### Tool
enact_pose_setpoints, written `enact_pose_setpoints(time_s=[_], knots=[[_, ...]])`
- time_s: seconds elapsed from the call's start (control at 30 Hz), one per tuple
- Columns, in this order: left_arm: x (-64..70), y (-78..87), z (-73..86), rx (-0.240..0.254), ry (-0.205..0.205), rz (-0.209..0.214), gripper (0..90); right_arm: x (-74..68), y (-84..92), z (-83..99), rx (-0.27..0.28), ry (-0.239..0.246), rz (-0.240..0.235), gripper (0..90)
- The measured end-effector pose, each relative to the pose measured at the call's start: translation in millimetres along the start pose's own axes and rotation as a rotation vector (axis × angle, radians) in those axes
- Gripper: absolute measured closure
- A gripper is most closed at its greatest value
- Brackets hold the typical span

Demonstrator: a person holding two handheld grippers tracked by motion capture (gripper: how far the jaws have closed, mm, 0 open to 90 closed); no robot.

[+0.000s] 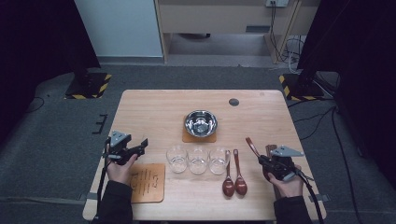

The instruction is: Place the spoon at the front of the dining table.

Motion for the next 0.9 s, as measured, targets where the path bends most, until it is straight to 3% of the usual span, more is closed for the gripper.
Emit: enact_pose_setpoints(time_s=[0.2, 0.9], knots=[[2.5, 4.1, -2.3, 0.02, 0.019, 0.027, 22.7, -0.5, 5.7, -4.6, 0.039, 0.0, 0.005, 81.9], [35.1, 22.5, -19.8, 0.097, -0.045, 0.089, 22.1, -1.4, 14.8, -14.1, 0.108, 0.015, 0.02, 81.9]])
Point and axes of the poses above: each handheld gripper's, and its own axes: y roughly backward along the jaws, z roughly out of its underside, x roughly to its right, the point moved 2 cm from there along -y, roughly forward along the jaws, and after that the axes turned 9 degrees about y, right-handed, at the moved point
